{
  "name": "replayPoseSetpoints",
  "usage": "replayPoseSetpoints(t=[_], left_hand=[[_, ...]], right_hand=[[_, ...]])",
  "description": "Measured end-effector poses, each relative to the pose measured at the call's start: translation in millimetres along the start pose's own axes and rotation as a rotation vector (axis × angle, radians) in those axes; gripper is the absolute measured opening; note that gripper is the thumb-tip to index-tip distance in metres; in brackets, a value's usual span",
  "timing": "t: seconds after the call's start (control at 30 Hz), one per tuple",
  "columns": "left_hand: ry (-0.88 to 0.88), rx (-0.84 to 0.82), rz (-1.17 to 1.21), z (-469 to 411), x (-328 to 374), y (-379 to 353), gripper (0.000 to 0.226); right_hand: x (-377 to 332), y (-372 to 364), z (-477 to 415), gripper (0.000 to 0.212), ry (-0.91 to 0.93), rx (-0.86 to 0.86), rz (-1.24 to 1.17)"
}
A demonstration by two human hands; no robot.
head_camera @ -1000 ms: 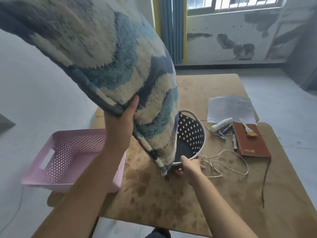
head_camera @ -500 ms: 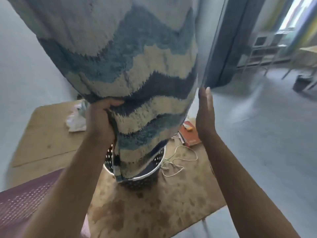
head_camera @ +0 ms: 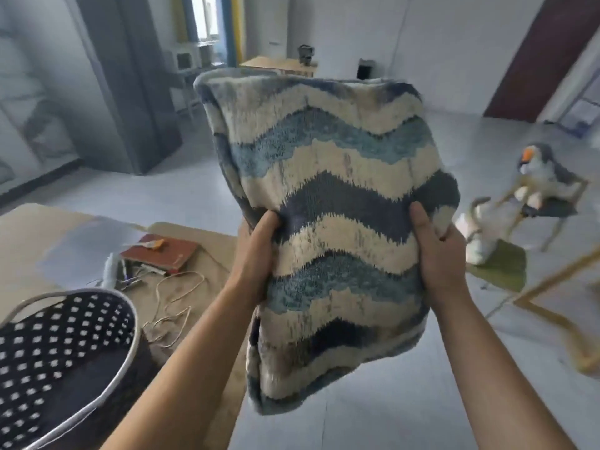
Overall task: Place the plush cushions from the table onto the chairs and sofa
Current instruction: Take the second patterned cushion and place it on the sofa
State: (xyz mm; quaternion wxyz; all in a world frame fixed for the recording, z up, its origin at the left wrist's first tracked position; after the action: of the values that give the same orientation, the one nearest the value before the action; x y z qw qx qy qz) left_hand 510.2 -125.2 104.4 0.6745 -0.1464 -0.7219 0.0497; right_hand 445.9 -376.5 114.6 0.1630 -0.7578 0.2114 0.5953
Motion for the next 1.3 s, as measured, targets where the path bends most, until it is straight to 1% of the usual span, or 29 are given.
replayPoseSetpoints(t=[0.07,0.17,0.27,0.33,0.43,0.5,0.57,0.63,0.73,0.8,0.9,1.0,1.07,1.13,1.23,1.3], left_hand=[[0.038,-0.149,-0.079,11.0,-10.6,-62.6,0.027],[0.007,-0.283,-0.155,33.6,-32.6,-151.6,0.010],[-0.109,-0.383,-0.222,65.7,-57.7,-245.7,0.010],[-0.156,-0.422,-0.266,89.2,-77.3,-309.2,0.009],[-0.183,-0.500,-0.283,123.2,-105.4,-407.9,0.015],[-0.176,-0.573,-0.277,147.4,-125.9,-469.1,0.012],[-0.136,-0.644,-0.250,171.3,-141.3,-526.4,0.026],[-0.100,-0.703,-0.205,192.6,-154.8,-581.4,0.027],[-0.104,-0.795,-0.160,214.9,-179.3,-661.5,0.039],[-0.110,-0.868,-0.163,225.6,-202.5,-714.3,0.040],[-0.083,-0.926,-0.152,236.1,-243.2,-800.4,0.033],[-0.072,-0.987,-0.115,240.6,-274.5,-899.0,0.038],[-0.042,-1.041,-0.103,249.2,-286.9,-968.0,0.037],[-0.056,-1.098,-0.084,263.7,-289.4,-1041.4,0.040],[-0.034,-1.244,-0.063,297.5,-303.1,-1148.3,0.036],[-0.036,-1.315,-0.078,331.7,-316.4,-1211.9,0.036]], right_hand=[[-4.6,68.1,18.0,0.037,0.036,0.195,-0.042],[-4.8,168.7,47.5,0.045,0.091,0.410,-0.055],[4.0,268.3,78.4,0.052,0.089,0.461,-0.041],[6.7,334.2,99.3,0.051,0.090,0.473,0.051],[2.4,428.2,125.4,0.048,0.133,0.529,0.166],[2.2,487.3,139.6,0.055,0.149,0.588,0.205],[4.0,544.2,151.5,0.061,0.158,0.663,0.232],[6.8,596.7,159.5,0.067,0.147,0.735,0.250],[14.5,668.8,160.0,0.068,0.137,0.813,0.286],[23.9,713.9,153.5,0.066,0.124,0.862,0.302],[43.5,791.4,138.6,0.066,0.083,0.925,0.331],[49.0,877.3,114.8,0.071,0.047,0.985,0.390],[42.4,935.0,100.8,0.072,0.020,1.032,0.417],[32.5,995.5,95.4,0.080,0.018,1.123,0.430],[16.5,1078.4,102.5,0.099,0.012,1.282,0.463],[14.1,1131.3,121.1,0.097,0.012,1.396,0.462]])
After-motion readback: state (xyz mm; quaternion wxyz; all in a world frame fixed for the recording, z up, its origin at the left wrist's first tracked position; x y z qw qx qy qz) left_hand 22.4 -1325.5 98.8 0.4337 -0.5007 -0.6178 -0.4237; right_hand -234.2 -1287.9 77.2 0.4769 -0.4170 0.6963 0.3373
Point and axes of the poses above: each hand's wrist, its own z-axis away from the middle knuckle, its own y-axis out of the back of the hand, x = y × z, the point moved 4 cm from there along -z, towards the middle knuckle, and after that the axes turned 5 degrees about -x, right-handed, at the moved point
